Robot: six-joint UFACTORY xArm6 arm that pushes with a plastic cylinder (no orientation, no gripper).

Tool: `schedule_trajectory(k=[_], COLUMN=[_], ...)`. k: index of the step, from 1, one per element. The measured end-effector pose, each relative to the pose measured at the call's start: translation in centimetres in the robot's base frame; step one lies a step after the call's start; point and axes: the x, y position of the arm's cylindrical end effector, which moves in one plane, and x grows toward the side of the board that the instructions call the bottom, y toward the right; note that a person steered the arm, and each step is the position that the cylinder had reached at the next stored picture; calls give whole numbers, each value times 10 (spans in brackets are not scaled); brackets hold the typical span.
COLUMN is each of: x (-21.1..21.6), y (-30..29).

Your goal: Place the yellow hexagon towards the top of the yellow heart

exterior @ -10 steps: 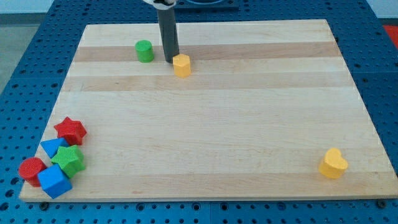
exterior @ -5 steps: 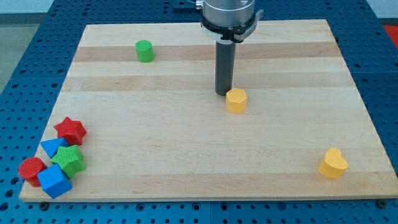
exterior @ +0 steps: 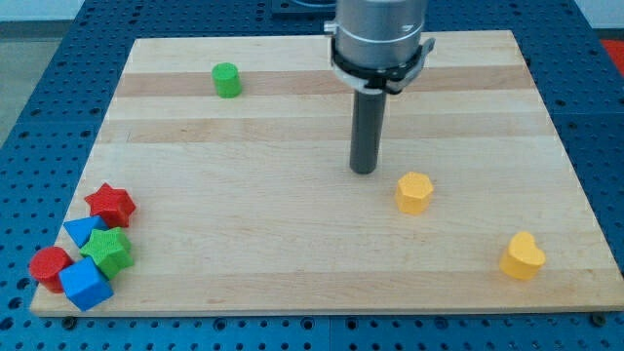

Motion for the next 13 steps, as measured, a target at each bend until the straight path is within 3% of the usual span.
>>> schedule_trajectory(k=[2, 4, 5, 6, 7, 9, 10, 11, 13], x=[29, 44, 77, 80, 79, 79, 54, 32, 28], y=[65, 45, 47, 82, 112, 40, 40, 74, 144])
